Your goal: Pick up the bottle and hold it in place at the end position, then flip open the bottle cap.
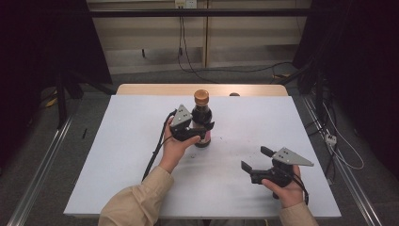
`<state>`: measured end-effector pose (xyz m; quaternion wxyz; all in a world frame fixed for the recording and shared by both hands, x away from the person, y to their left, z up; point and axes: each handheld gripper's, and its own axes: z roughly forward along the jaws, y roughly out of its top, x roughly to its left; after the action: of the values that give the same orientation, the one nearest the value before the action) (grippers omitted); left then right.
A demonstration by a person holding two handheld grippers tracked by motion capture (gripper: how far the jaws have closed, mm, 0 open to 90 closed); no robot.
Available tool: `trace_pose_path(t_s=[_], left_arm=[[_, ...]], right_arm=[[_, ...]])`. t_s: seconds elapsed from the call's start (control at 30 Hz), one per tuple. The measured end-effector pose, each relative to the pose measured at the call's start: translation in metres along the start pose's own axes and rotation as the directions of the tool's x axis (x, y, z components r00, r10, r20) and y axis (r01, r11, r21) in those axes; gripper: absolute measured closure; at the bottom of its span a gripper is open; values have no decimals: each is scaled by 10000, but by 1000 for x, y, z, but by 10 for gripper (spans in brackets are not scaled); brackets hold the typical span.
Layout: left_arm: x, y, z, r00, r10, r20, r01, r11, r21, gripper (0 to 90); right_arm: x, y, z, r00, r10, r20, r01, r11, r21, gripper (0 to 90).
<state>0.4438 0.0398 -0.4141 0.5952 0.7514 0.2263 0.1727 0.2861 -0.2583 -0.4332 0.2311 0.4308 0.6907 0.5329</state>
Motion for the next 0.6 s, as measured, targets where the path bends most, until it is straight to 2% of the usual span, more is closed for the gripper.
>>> trace_pose_path(t_s=[0.03, 0.23, 0.3, 0.6], left_arm=[[0, 0, 0, 10000, -4, -2, 4, 10000, 8, 298], [-1, 0, 0, 10000, 1, 15, -1, 10000, 54, 298], [-1, 0, 0, 10000, -51, -30, 51, 10000, -20, 298], [-2, 1, -2, 10000, -62, -10, 62, 9998, 198, 298]], right_arm=[[0, 2, 2, 9999, 131, -13, -131, 9999, -26, 35], [0, 3, 5, 9998, 163, -68, -162, 9998, 119, 36], [0, 3, 6, 9999, 67, -99, -65, 9998, 177, 35], [4, 6, 10, 9997, -77, -250, 84, 9996, 263, 35]])
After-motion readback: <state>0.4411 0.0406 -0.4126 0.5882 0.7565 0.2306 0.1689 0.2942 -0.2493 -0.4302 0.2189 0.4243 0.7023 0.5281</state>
